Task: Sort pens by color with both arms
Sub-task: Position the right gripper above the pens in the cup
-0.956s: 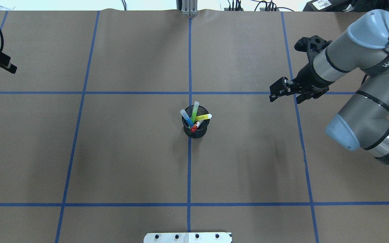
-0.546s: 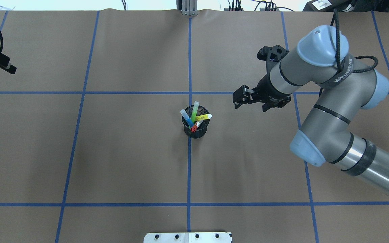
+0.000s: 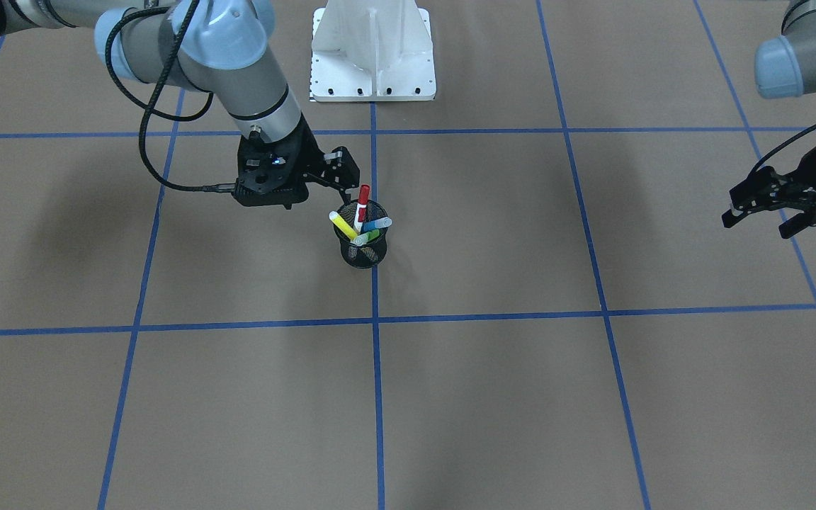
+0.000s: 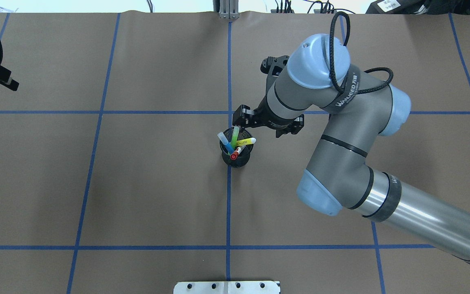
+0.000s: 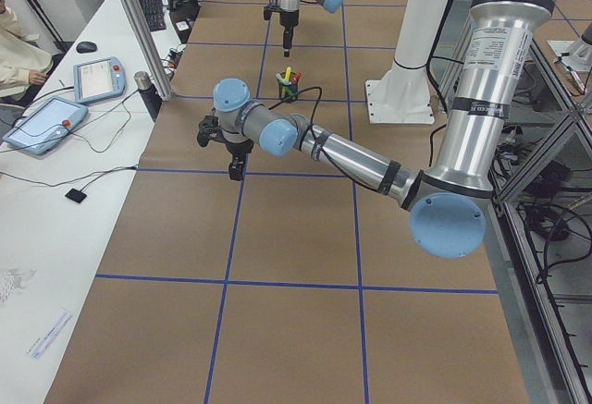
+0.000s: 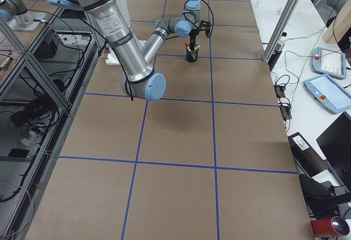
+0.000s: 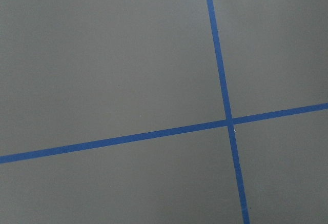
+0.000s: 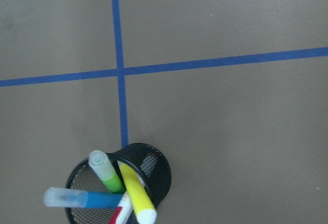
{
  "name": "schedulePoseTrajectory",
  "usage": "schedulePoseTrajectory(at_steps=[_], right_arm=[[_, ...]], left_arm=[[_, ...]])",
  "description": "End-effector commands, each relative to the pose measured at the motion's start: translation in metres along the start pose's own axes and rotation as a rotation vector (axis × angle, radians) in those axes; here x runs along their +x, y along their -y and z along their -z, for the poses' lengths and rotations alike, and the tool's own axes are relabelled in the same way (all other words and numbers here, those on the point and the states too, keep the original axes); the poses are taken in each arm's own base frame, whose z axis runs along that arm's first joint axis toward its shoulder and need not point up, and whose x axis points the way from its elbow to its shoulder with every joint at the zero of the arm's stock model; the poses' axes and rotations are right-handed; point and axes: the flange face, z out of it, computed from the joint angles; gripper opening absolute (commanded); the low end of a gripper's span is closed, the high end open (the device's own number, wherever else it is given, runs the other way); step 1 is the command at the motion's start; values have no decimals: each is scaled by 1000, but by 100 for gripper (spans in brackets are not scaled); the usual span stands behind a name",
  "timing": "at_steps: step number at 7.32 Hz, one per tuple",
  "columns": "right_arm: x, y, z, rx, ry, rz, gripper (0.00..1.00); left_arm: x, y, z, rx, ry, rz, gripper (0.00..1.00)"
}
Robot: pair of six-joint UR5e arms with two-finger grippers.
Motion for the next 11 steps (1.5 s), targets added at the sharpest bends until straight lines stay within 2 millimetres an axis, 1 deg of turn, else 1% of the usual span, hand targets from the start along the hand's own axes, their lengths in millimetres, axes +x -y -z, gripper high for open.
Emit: schedulePoseTrajectory(at_steps=[1,2,3,4,6,7,8,9,11], right_arm=[[-51,-3,-13,33,-14,-18,99],[-69,-6,-18,38,-27,-29,99],[-80,-9,-18,48,-30,-27,99],[-89,-9,-24,46,-38,-26,99],[-122,2,-49,64,-89,-25,99],[-126,3,-57,58,-107,-21,99],[-122,3,-62,50,-123,-18,99],[-119,2,-62,29,-182,29,99],[-110,1,-66,4,-253,52,99]], left_arm=[[-3,-4,-1,-3,1,4,100],[-3,-4,-1,-3,2,4,100],[-3,-4,-1,-3,2,4,100],[-4,-4,-2,-4,2,5,100],[-3,-4,-1,-3,2,4,100],[-5,-5,-2,-5,2,6,100],[-4,-5,-1,-4,2,5,100],[-4,-5,-1,-4,2,5,100],[-4,-5,-1,-4,2,5,100]])
